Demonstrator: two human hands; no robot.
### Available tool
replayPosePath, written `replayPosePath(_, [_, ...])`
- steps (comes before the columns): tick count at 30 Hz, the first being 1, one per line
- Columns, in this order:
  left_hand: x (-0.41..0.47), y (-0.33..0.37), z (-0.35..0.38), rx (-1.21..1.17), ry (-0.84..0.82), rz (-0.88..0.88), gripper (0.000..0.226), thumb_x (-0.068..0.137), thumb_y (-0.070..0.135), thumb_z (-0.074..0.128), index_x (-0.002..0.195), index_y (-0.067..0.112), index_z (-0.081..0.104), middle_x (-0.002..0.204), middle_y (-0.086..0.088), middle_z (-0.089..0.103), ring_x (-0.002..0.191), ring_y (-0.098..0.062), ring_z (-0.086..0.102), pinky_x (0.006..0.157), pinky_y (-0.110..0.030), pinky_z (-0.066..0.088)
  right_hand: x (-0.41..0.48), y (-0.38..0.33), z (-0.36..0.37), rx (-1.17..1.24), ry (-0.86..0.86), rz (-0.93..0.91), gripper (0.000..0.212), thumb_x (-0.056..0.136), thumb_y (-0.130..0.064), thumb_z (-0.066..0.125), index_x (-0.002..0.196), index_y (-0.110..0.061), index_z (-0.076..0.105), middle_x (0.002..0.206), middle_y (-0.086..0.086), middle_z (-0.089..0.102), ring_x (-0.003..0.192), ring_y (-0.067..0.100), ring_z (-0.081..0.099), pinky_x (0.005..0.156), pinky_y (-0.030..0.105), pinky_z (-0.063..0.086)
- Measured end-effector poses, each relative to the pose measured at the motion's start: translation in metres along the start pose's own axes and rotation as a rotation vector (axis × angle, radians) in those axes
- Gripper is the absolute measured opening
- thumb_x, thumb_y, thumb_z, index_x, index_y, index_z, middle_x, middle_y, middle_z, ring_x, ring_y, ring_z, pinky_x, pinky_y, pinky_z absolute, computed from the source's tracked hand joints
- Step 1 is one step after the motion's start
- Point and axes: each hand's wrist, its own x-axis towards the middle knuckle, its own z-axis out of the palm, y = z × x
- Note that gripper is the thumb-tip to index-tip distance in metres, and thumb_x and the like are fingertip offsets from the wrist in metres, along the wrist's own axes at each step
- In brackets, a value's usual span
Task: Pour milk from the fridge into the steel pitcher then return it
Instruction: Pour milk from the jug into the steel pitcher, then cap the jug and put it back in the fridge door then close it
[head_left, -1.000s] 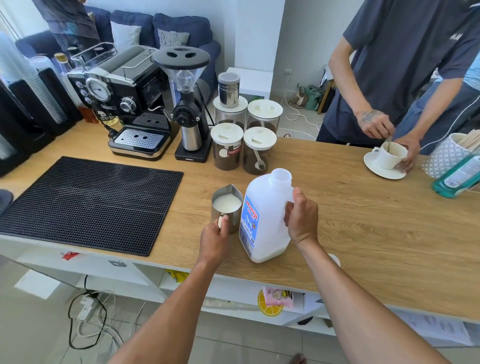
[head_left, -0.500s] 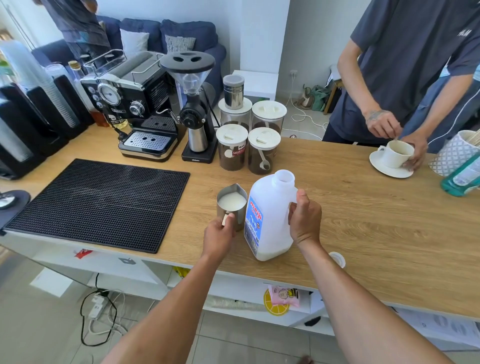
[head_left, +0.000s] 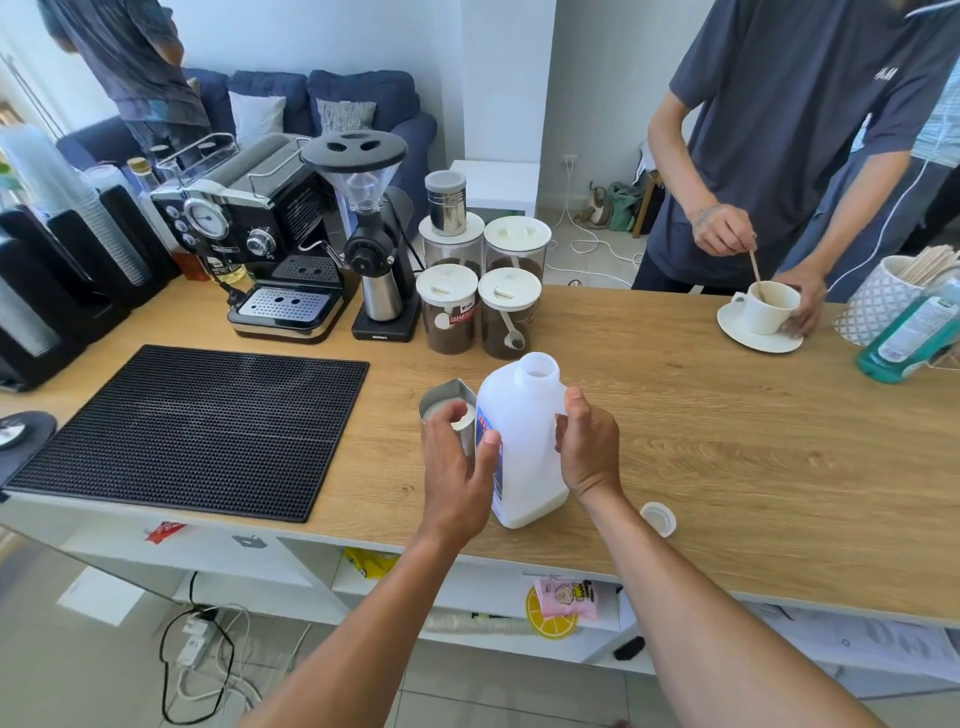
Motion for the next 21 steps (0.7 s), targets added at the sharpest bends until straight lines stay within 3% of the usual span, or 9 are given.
replayPosePath(4, [-0.002, -0.003, 0.003, -0.146, -0.122, -0.052, 0.088, 0.081, 0.067, 0.055, 0.149, 0.019, 0.026, 0.147, 0.004, 0.038, 0.133, -0.004, 0.042, 0.11, -0.04, 0.042, -0.001, -0.001, -0.008, 0.006, -0.065, 0.017, 0.057, 0.076, -0.065, 0.026, 0.049, -0.017, 0.036, 0.053, 0.007, 0.045, 0.058, 0.024, 0.043, 0.062, 0.043, 0.038])
replayPosePath(7, [-0.004, -0.01, 0.008, -0.109, -0.191, 0.013, 0.105, 0.075, 0.07, 0.067, 0.154, 0.022, 0.019, 0.153, 0.004, 0.035, 0.143, -0.012, 0.034, 0.115, -0.043, 0.036, -0.001, -0.002, -0.012, 0.019, -0.105, 0.026, 0.059, 0.074, -0.067, 0.025, 0.054, -0.013, 0.041, 0.057, 0.008, 0.047, 0.06, 0.022, 0.044, 0.061, 0.039, 0.036])
replayPosePath(13, [-0.008, -0.005, 0.025, -0.055, -0.138, 0.068, 0.116, 0.067, 0.054, 0.083, 0.153, 0.017, 0.015, 0.152, 0.001, 0.032, 0.141, -0.006, 0.034, 0.112, -0.021, 0.034, 0.0, 0.008, -0.018, 0.07, -0.15, 0.055, 0.065, 0.08, -0.067, 0.031, 0.066, -0.008, 0.055, 0.067, 0.008, 0.058, 0.067, 0.023, 0.052, 0.068, 0.037, 0.043])
replayPosePath(15, [-0.007, -0.005, 0.03, -0.046, -0.12, 0.074, 0.111, 0.065, 0.05, 0.082, 0.149, 0.018, 0.018, 0.15, 0.0, 0.033, 0.138, -0.003, 0.036, 0.108, -0.013, 0.033, -0.002, 0.017, -0.024, -0.015, -0.12, -0.021, 0.058, 0.088, -0.06, 0.025, 0.073, -0.014, 0.058, 0.076, 0.004, 0.062, 0.077, 0.023, 0.057, 0.075, 0.037, 0.043])
replayPosePath(18, [-0.006, -0.008, 0.038, -0.027, -0.085, 0.084, 0.111, 0.063, 0.049, 0.082, 0.147, 0.026, 0.015, 0.148, -0.002, 0.033, 0.137, -0.013, 0.038, 0.11, -0.026, 0.038, -0.01, 0.042, -0.037, -0.23, -0.013, -0.086, 0.048, 0.095, -0.05, 0.019, 0.084, -0.018, 0.054, 0.087, -0.004, 0.057, 0.091, 0.022, 0.05, 0.084, 0.037, 0.038])
replayPosePath(21, [-0.004, -0.012, 0.044, -0.007, -0.066, 0.094, 0.111, 0.062, 0.049, 0.082, 0.147, 0.032, 0.012, 0.147, -0.003, 0.035, 0.134, -0.016, 0.04, 0.108, -0.029, 0.04, -0.018, 0.076, -0.054, -0.529, 0.055, 0.03, 0.032, 0.096, -0.039, 0.043, 0.11, -0.014, 0.057, 0.11, 0.002, 0.055, 0.111, 0.026, 0.047, 0.094, 0.039, 0.038])
